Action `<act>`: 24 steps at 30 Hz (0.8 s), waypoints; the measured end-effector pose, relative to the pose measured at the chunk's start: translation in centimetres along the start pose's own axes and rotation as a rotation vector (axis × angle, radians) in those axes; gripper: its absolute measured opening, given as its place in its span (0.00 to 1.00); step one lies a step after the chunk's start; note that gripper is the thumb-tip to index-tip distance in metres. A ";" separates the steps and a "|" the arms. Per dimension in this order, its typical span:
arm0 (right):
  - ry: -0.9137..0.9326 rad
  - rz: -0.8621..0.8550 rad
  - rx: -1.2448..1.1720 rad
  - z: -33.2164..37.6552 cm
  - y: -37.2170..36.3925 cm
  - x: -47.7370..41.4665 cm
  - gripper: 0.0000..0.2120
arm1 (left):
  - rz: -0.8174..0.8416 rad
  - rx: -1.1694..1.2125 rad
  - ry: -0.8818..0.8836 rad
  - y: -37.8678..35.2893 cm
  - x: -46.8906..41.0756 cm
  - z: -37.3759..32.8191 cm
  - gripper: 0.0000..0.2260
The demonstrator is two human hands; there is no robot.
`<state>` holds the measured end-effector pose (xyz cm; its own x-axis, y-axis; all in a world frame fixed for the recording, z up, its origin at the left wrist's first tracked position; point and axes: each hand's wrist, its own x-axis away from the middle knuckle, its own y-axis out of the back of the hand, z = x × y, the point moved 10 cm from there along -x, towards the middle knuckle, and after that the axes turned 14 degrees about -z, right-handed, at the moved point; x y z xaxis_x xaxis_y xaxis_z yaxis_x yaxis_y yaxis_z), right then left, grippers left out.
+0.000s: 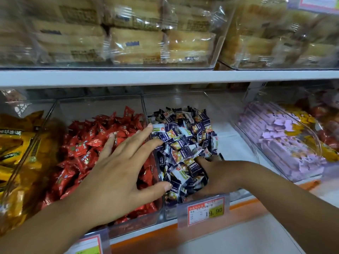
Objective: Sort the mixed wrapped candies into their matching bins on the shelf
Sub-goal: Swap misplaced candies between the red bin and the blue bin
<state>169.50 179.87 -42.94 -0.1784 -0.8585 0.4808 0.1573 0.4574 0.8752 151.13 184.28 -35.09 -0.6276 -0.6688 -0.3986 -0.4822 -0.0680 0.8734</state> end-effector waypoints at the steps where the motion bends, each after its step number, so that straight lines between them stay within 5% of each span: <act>1: 0.002 -0.046 -0.022 -0.1 -0.1 -0.5 0.50 | 0.005 0.002 0.000 0.0 0.0 0.0 0.39; 13: -0.020 -0.231 -0.609 -0.8 1.4 -1.4 0.37 | 0.059 -0.015 0.013 0.0 0.1 -0.1 0.39; 19: -0.021 -0.519 -0.867 -1.6 6.1 -1.8 0.29 | 0.056 -0.016 0.007 -0.1 0.0 0.0 0.39; 24: 0.153 -0.528 -0.842 0.6 9.5 -1.6 0.35 | 0.056 -0.007 0.017 -0.1 0.1 0.0 0.40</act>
<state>170.75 185.75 -35.36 -0.3059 -0.9518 -0.0215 0.7405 -0.2521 0.6230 151.18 184.22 -35.19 -0.6429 -0.6841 -0.3445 -0.4425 -0.0353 0.8961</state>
